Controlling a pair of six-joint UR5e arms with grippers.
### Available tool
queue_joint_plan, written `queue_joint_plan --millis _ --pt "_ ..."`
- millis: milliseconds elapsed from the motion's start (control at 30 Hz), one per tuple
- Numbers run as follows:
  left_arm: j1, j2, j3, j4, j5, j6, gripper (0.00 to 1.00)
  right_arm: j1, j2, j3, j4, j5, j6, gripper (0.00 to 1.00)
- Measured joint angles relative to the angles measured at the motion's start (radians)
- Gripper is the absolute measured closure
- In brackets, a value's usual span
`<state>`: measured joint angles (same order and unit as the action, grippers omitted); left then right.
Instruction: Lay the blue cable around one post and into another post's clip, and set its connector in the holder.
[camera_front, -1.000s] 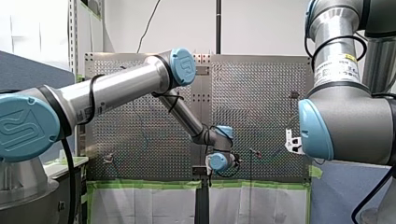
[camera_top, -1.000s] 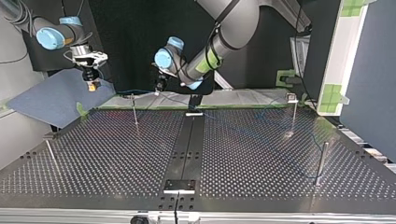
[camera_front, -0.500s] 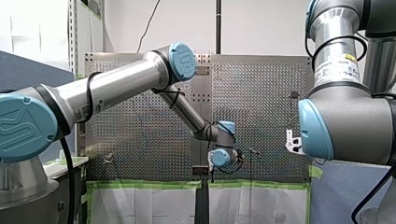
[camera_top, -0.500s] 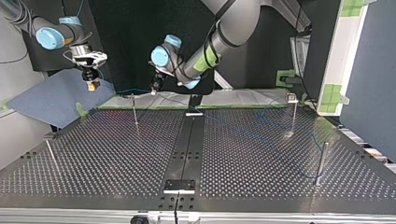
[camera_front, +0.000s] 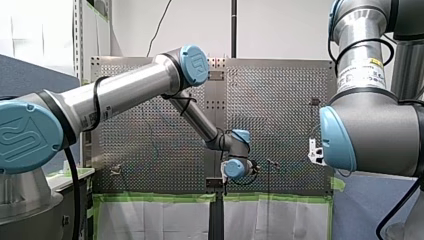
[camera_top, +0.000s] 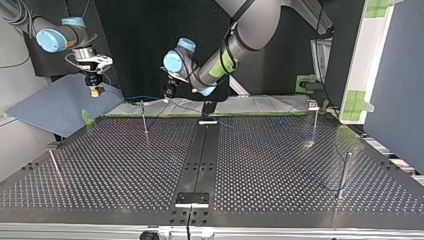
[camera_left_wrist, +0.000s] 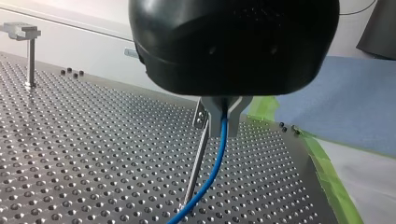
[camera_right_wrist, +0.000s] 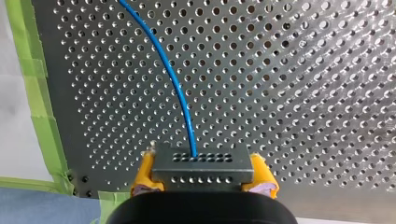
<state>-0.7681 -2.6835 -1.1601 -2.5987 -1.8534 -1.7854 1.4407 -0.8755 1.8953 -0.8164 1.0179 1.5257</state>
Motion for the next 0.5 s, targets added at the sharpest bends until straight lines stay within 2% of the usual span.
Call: queue_joint_plan --millis 300,500 --pt "0.005 0.009 -0.001 0.000 0.008 -0.002 1.00 0.001 0.005 0.000 -0.028 0.000 0.001 1.00" --pt "0.006 0.009 -0.004 0.000 0.010 -0.002 1.00 0.005 0.040 -0.008 -0.046 -0.004 -0.002 1.00"
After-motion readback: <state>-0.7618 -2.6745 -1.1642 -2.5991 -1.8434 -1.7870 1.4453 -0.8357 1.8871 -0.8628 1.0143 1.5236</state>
